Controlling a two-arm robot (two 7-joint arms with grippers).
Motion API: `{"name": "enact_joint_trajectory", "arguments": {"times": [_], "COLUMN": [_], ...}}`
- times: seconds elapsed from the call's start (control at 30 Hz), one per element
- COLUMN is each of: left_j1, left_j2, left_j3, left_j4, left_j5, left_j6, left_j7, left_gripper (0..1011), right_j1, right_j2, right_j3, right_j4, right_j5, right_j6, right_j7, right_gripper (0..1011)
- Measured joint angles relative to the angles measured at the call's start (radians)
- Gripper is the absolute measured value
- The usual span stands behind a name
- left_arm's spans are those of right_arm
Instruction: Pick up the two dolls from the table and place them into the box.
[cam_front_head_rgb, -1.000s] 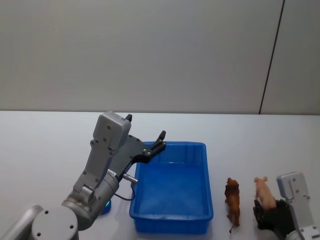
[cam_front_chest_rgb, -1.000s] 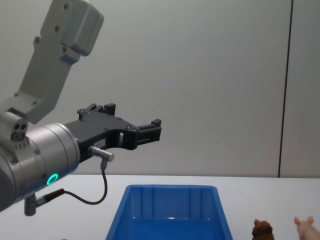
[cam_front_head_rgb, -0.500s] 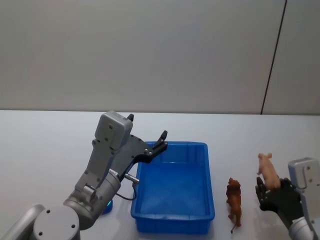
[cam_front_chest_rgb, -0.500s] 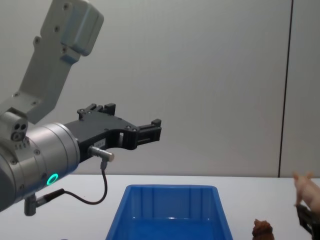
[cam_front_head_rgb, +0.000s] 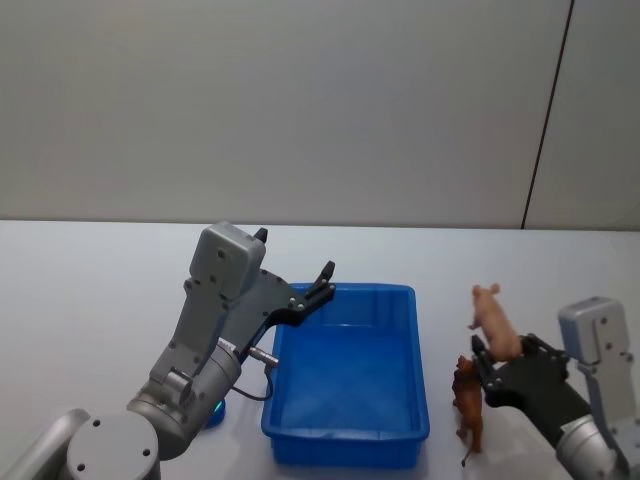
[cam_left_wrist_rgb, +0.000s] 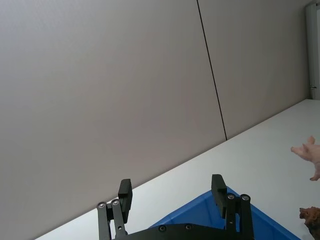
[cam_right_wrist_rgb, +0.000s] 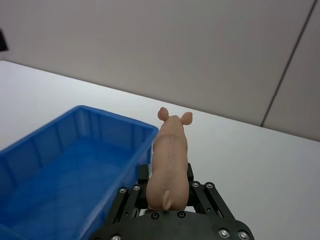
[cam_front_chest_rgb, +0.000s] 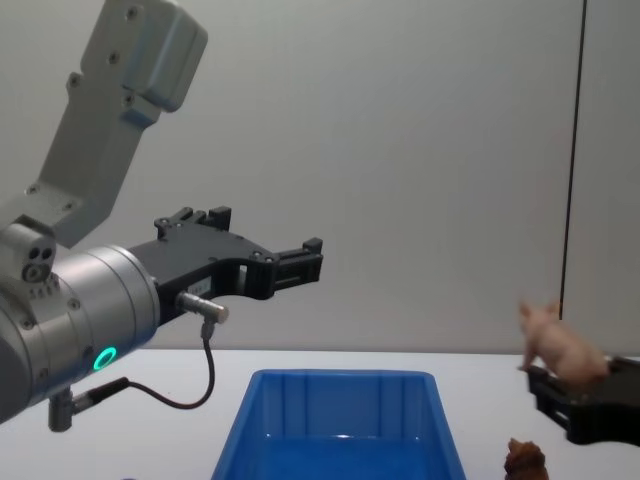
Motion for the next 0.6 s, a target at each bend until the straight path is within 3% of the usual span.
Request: {"name": "enact_joint_trajectory", "arguments": {"times": [0.33,0.6], "left_j1": [0.000,0.000], "left_j2": [0.000,0.000], "left_j3": [0.000,0.000], "left_j4": [0.000,0.000], "left_j5": [0.000,0.000], "left_j6": [0.000,0.000], "left_j7": [0.000,0.000], "left_gripper": [1001,1001], "right_j1": [0.035,0.087], "right_j2": [-0.025,-0.072], "right_j3": [-0.024,-0.059], "right_j4": [0.022,0.085], "right_j5": [0.000,-0.020], "right_j6": [-0.007,-0.009], "right_j7": [0.130,0.231], "right_gripper": [368,368]}}
